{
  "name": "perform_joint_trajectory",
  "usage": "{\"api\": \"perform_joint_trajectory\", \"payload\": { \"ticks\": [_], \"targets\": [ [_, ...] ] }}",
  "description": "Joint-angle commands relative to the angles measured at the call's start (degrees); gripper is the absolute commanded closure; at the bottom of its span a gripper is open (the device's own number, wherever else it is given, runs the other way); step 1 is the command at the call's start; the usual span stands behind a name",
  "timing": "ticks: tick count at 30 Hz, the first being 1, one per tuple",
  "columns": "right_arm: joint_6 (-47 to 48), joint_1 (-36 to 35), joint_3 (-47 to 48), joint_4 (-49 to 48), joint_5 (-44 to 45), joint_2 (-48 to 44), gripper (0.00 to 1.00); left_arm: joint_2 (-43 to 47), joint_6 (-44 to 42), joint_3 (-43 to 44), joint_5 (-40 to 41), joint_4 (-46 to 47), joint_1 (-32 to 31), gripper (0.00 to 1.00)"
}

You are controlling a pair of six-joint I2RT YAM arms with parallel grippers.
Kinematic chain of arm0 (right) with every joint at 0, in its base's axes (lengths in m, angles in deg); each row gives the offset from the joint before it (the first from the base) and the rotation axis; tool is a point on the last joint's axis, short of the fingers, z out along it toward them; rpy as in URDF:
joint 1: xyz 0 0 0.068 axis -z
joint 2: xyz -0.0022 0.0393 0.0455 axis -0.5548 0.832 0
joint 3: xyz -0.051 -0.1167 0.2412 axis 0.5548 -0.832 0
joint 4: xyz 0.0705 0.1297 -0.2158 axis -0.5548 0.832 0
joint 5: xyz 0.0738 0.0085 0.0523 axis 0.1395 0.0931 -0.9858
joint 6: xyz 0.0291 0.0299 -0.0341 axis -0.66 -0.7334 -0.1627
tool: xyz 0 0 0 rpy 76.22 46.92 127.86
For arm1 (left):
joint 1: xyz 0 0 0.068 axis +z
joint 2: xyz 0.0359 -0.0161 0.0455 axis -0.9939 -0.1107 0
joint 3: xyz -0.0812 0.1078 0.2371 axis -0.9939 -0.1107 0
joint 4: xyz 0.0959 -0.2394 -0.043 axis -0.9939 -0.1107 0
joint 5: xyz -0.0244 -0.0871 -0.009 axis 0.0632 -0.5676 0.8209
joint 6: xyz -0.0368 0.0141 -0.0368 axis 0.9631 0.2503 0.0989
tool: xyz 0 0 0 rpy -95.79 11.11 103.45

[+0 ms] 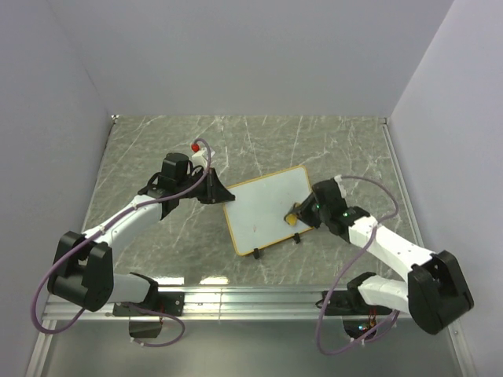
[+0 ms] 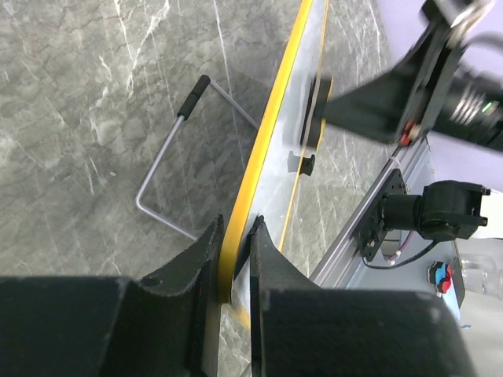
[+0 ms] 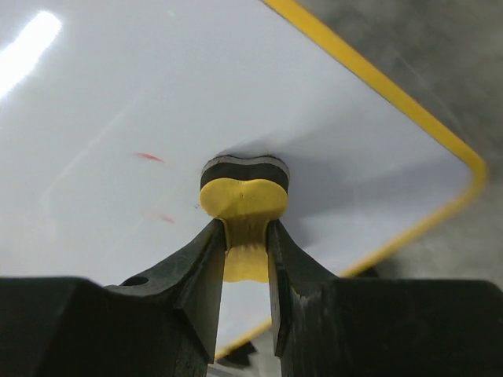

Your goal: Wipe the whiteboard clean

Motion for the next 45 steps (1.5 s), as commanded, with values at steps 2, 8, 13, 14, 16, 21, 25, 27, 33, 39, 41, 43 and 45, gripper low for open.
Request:
{"api": "perform_joint_trajectory", "payload": {
  "ticks": [2,8,13,14,16,21,25,27,33,39,41,43,45],
  "targets": [
    [-2.35,0.13,-8.52,2.61,-0.75,-6.01,1.0,-3.16,-6.48,-1.48,11.77,-8.36,-0.67,1.0],
    [-1.57,0.22,-9.6,2.69,0.21,-8.04,1.0,-3.25,-6.65,-1.31,11.42,-8.45,-0.67,1.0],
    [1.95,1.97,1.29,3.14,1.8,-2.69,1.0,-3.16,-7.0,-1.3,11.33,-8.54,-0.67,1.0],
    [2.74,2.93,3.13,3.14,1.63,-1.64,1.0,-3.25,-7.01,-1.22,11.24,-8.62,-0.67,1.0],
    [3.44,3.99,8.76,2.96,1.27,1.53,1.0,-3.07,-7.09,-1.22,11.33,-8.71,-0.76,1.0],
    [5.38,6.19,19.4,3.66,0.22,8.2,1.0,-2.63,-7.09,-1.22,11.42,-8.89,-0.67,1.0],
    [6.17,7.07,19.25,3.93,-0.05,10.15,1.0,-2.37,-7.18,-1.13,11.68,-9.15,-0.67,1.0],
    [5.73,7.33,14.42,2.79,-0.66,9.02,1.0,-2.28,-7.18,-1.13,11.86,-9.33,-0.67,1.0],
    [3.1,7.16,-1.66,-0.72,-2.94,0.6,1.0,-2.28,-7.27,-1.04,11.68,-9.42,-0.67,1.0],
    [1.51,7.07,-10.73,0.41,-4.18,-8.11,1.0,-2.72,-7.27,-1.04,11.24,-9.15,-0.67,1.0],
    [0.99,6.98,-12.04,0.33,-4.09,-9.35,1.0,-2.9,-7.36,-0.95,10.98,-9.15,-0.76,1.0],
    [0.64,7.07,-11.97,0.06,-3.83,-9.19,1.0,-3.07,-7.53,-0.95,10.89,-9.15,-0.67,1.0],
    [0.63,7.07,-10.13,-0.55,-3.65,-7.27,1.0,-3.16,-7.62,-1.04,10.8,-9.24,-0.67,1.0]
  ]
}}
